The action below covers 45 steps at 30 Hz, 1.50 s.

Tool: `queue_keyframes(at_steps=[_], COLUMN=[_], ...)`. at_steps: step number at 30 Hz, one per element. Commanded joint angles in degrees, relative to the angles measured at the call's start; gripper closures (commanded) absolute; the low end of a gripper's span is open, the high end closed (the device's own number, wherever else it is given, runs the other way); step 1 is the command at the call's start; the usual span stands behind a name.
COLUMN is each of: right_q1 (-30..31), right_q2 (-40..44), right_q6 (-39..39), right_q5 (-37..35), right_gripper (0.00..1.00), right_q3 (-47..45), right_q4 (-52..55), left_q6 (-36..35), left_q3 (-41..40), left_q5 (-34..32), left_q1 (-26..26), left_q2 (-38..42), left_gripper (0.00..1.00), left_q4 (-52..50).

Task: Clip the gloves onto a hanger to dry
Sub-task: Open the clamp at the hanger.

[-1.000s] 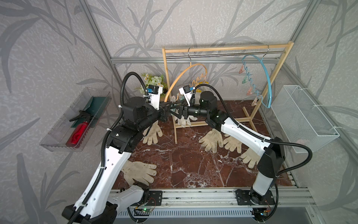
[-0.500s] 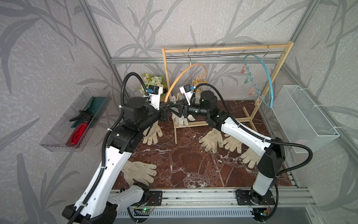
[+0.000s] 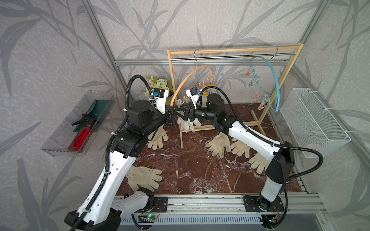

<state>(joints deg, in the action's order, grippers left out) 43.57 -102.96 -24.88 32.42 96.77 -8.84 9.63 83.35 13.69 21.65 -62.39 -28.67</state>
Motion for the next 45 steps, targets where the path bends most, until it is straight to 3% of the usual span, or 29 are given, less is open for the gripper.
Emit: queue_keyframes(at_steps=[1, 13, 28, 31, 35, 45], right_q1=[0.3, 0.3, 0.3, 0.3, 0.3, 0.1], right_q2=[1.9, 2.8, 3.3, 3.4, 3.4, 3.2], right_q6=[0.7, 1.2, 1.8, 1.7, 2.2, 2.1], right_q5=[-0.3, 0.4, 0.2, 0.1, 0.0, 1.3], right_gripper=[0.43, 0.45, 0.71, 0.65, 0.46, 0.43], right_q3=[0.2, -0.2, -1.1, -1.0, -1.2, -0.8], right_q4=[-2.8, -3.5, -3.4, -3.5, -3.4, -4.2], left_q6=[0.4, 0.5, 0.4, 0.5, 0.5, 0.5], left_q3=[-0.7, -0.8, -1.5, -1.5, -1.5, -1.4], left_q5=[-0.1, -0.2, -1.0, -1.0, -0.9, -0.5], left_q1=[-0.2, -0.2, -0.2, -0.2, -0.2, -0.2], left_q2=[0.6, 0.8, 1.7, 1.8, 1.8, 1.8], left_gripper=[0.88, 0.88, 0.87, 0.87, 0.87, 0.88], left_q4=[0.7, 0.6, 0.3, 0.3, 0.3, 0.1])
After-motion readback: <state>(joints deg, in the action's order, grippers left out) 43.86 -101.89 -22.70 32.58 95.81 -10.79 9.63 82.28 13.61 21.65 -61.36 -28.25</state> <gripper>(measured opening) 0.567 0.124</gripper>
